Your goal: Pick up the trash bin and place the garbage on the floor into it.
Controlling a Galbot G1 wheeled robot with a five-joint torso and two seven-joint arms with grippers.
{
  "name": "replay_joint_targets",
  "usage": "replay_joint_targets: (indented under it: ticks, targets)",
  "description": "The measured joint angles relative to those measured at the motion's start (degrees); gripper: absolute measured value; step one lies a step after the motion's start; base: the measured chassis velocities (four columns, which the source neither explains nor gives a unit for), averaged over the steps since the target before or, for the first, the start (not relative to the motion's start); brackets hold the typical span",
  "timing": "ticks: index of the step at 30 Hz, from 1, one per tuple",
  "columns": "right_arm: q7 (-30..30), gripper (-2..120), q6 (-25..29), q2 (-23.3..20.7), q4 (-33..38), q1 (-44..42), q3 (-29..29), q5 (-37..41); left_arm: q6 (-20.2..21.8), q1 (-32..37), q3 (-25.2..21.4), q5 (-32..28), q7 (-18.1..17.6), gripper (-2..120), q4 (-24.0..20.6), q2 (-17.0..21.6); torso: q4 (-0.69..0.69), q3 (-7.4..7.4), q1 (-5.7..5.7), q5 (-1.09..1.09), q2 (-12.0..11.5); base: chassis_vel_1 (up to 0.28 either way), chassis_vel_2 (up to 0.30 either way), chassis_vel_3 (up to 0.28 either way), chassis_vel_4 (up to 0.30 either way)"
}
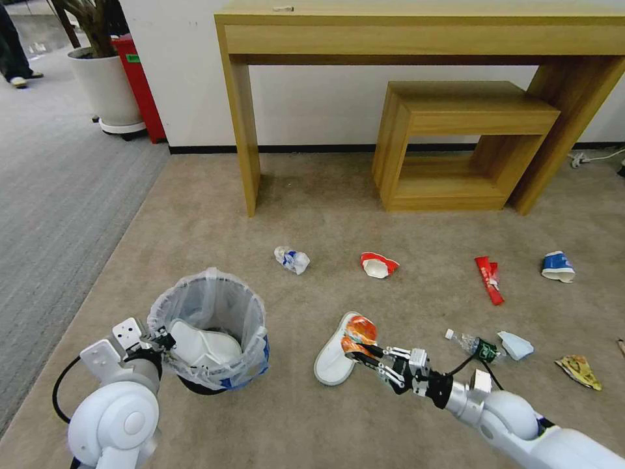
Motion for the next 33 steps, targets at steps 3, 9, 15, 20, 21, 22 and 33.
replay_joint_targets:
  ticks: [3,9,15,20,21,22,33]
  targets:
    - [-0.28,15,-1.07,-1.17,2.41,2.51,-1.24,0.93,0.11,0.06,0.75,0.57,0.16,1,0.25,0.42,0.0,0.0,0.0,0.0,0.0,0.0,0.0,0.0,0.0]
    - [0.38,15,-2.95,-2.46,5.52,7.67,-4.49,2.26,0.15,0.29,2.66,2.28,0.74,1,1.0,0.64,0.0,0.0,0.0,0.0,0.0,0.0,0.0,0.0,0.0]
    - [1.59,15,-5.0,-1.46,6.82,13.34,-8.77,2.59,0.15,0.17,4.91,4.34,1.2,1,1.86,0.15,0.0,0.0,0.0,0.01,0.0,0.0,0.0,0.0,0.0]
    - [2.06,15,-5.41,0.0,6.72,19.04,-13.21,2.98,0.14,0.15,6.1,5.45,1.54,1,2.51,-0.08,0.0,0.0,0.0,0.0,0.0,0.0,0.0,0.0,0.0]
    - [2.06,15,-5.41,0.0,6.72,19.04,-13.21,2.98,0.14,0.15,6.1,5.45,1.54,1,2.51,-0.08,0.0,0.0,0.0,0.0,0.0,0.0,0.0,0.0,0.0]
    - [2.16,15,-5.56,0.58,6.68,21.65,-15.18,3.37,0.14,0.05,6.43,5.63,1.55,1,2.78,-0.1,0.0,0.0,0.0,0.0,0.0,0.0,0.0,0.0,0.0]
    - [3.09,15,-6.4,4.61,6.08,33.94,-27.7,6.74,0.11,-0.79,7.41,6.1,1.58,1,4.08,-0.64,0.0,0.0,0.0,-0.01,0.0,0.0,0.0,0.0,0.0]
